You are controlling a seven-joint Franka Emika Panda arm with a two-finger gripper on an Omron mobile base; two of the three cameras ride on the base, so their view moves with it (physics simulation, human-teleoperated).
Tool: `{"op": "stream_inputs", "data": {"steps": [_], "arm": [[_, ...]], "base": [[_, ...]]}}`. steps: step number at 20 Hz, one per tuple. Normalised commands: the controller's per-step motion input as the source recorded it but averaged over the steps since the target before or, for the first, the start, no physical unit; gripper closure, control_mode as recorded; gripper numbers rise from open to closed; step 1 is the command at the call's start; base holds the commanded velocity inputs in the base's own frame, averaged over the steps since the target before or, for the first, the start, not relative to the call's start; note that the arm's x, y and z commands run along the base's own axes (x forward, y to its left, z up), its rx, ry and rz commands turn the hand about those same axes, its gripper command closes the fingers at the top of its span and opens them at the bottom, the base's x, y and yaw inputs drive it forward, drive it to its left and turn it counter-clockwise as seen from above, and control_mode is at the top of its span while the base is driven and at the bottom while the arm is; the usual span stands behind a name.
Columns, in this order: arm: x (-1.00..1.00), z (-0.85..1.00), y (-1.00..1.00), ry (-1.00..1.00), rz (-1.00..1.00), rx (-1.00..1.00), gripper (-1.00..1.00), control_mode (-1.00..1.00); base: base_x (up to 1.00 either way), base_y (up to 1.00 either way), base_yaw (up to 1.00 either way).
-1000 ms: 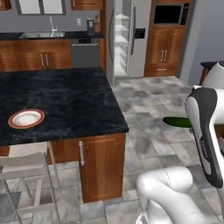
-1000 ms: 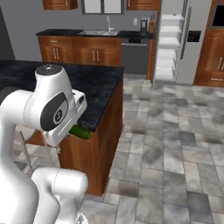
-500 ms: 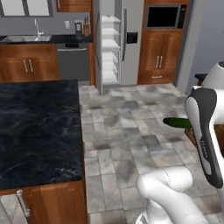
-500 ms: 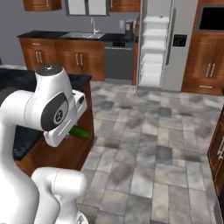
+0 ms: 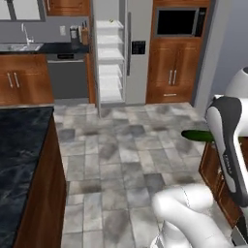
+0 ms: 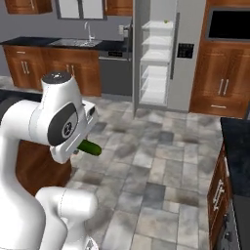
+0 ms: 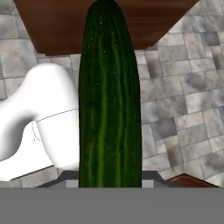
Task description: Transport the steak and cucumber to the fridge. Place the steak on the rack containing meat and place the cucumber on the rack containing the vegetable, ensuring meats and vegetables are on different racks.
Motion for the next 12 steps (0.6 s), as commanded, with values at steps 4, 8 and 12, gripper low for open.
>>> {"op": "stream_inputs", "data": {"steps": [4,8,12], "arm": [[0.0,0.0,0.0,0.0,0.0,0.0,1.0,1.0],[0.0,0.0,0.0,0.0,0.0,0.0,1.0,1.0],[0.0,0.0,0.0,0.0,0.0,0.0,1.0,1.0]], "base": [[1.0,-0.3,0.02],[1.0,0.14,0.0],[1.0,0.25,0.0]]}}
